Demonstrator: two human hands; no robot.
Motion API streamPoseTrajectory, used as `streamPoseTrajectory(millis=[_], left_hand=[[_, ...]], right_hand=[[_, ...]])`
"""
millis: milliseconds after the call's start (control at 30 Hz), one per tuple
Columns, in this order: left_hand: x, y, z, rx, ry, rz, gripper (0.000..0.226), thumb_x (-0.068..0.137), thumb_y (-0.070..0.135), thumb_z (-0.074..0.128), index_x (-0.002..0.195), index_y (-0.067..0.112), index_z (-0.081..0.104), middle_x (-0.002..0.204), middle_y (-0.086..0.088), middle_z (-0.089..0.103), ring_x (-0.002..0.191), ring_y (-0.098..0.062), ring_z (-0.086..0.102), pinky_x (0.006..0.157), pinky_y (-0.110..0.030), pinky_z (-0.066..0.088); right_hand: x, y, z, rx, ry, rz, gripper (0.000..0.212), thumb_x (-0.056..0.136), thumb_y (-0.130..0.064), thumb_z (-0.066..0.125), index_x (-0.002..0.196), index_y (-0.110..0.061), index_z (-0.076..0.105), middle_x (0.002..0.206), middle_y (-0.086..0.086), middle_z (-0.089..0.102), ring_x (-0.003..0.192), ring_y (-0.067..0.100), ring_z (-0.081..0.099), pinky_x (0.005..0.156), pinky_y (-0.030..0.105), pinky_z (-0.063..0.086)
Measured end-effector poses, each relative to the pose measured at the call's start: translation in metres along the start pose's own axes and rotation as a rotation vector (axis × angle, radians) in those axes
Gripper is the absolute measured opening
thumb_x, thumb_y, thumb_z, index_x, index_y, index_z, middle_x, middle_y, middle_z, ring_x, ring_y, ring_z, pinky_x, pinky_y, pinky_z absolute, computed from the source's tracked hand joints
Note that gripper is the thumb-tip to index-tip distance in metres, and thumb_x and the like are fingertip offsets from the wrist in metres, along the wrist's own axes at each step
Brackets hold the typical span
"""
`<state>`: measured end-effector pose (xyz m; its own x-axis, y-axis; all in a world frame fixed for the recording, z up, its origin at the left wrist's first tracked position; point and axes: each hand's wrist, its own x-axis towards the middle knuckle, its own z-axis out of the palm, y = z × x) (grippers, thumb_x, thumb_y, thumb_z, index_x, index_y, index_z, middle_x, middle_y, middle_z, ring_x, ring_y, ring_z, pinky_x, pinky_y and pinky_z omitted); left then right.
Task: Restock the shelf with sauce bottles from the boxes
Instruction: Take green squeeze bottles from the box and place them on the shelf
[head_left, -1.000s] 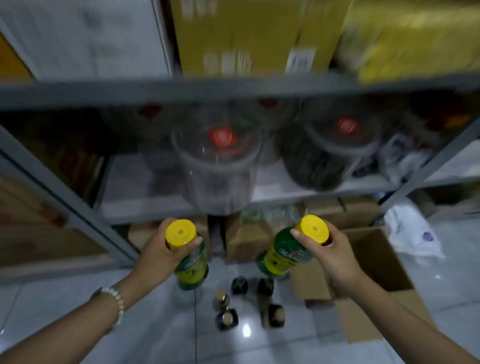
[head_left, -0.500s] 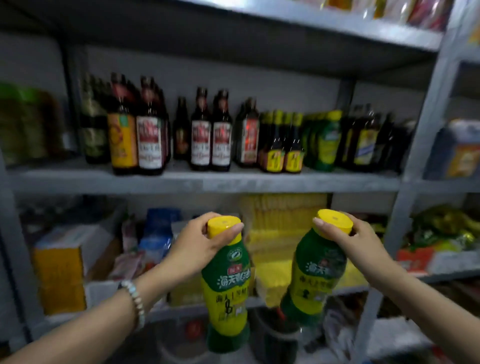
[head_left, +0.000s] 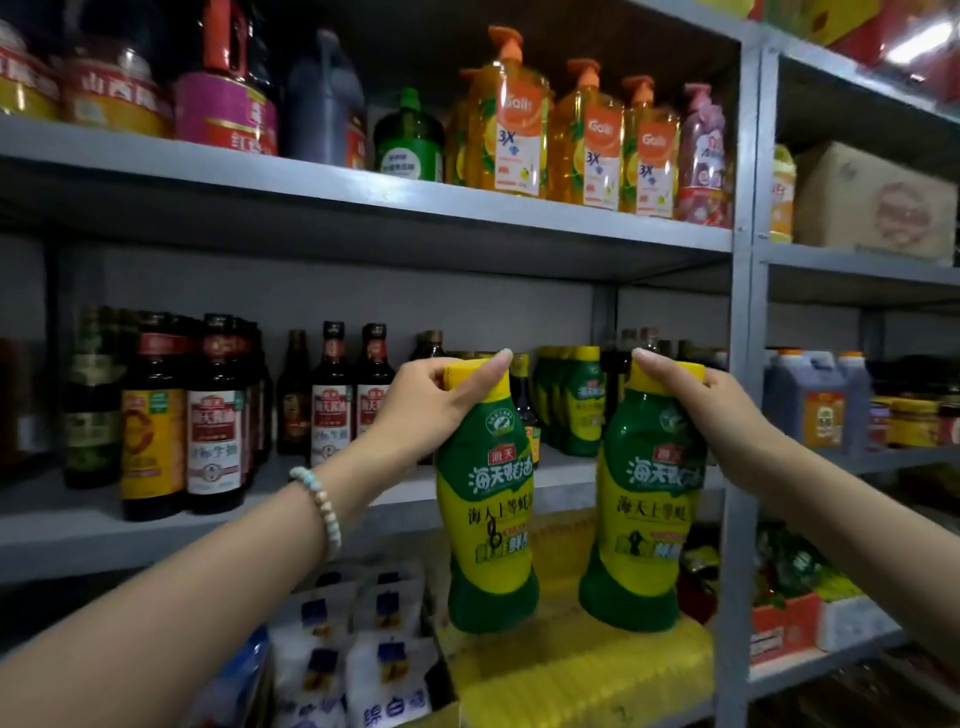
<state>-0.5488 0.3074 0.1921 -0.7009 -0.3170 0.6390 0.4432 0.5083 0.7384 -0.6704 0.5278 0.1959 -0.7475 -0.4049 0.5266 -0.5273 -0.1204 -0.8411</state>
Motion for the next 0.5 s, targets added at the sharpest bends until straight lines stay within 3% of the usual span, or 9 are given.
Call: streamPoseTrajectory(millis=[100, 200, 333, 500], left_hand=[[0.031, -0.002, 0.015, -0.019, 0.029, -0.037, 0.052, 0.067, 0.064, 0.065, 0.078, 0.013, 0.062, 0.072, -0.008, 0.064, 0.065, -0.015, 0.063, 0.063, -0.024, 0.049], [0.06, -0.006, 0.035, -0.049, 0.097, -0.06, 0.052, 0.075, 0.056, 0.066, 0.092, 0.007, 0.069, 0.079, -0.006, 0.069, 0.069, -0.013, 0.066, 0.063, -0.02, 0.052], [0.098, -0.014, 0.062, -0.06, 0.138, -0.022, 0.039, 0.076, 0.054, 0.066, 0.092, 0.019, 0.069, 0.081, -0.001, 0.072, 0.073, -0.013, 0.068, 0.067, -0.022, 0.055], [0.156, -0.034, 0.1, 0.033, 0.213, -0.003, 0.029, 0.079, 0.052, 0.065, 0.088, 0.024, 0.068, 0.09, -0.005, 0.073, 0.083, -0.018, 0.07, 0.077, -0.032, 0.056]], right_hand=[[0.03, -0.002, -0.003, 0.038, 0.019, -0.055, 0.052, 0.065, -0.053, 0.073, 0.092, -0.011, 0.061, 0.078, 0.019, 0.064, 0.068, 0.026, 0.068, 0.069, 0.032, 0.054], [0.069, 0.002, -0.009, 0.082, 0.032, -0.132, 0.046, 0.067, -0.052, 0.076, 0.091, -0.017, 0.056, 0.082, 0.019, 0.056, 0.071, 0.027, 0.063, 0.07, 0.032, 0.056], [0.118, 0.015, -0.019, 0.124, 0.056, -0.173, 0.036, 0.074, -0.047, 0.073, 0.067, -0.018, 0.054, 0.073, 0.01, 0.063, 0.069, 0.022, 0.066, 0.074, 0.032, 0.053], [0.183, 0.048, -0.041, 0.203, -0.031, -0.194, 0.029, 0.076, -0.041, 0.074, 0.079, -0.015, 0.061, 0.076, 0.009, 0.066, 0.063, 0.017, 0.066, 0.067, 0.028, 0.055]])
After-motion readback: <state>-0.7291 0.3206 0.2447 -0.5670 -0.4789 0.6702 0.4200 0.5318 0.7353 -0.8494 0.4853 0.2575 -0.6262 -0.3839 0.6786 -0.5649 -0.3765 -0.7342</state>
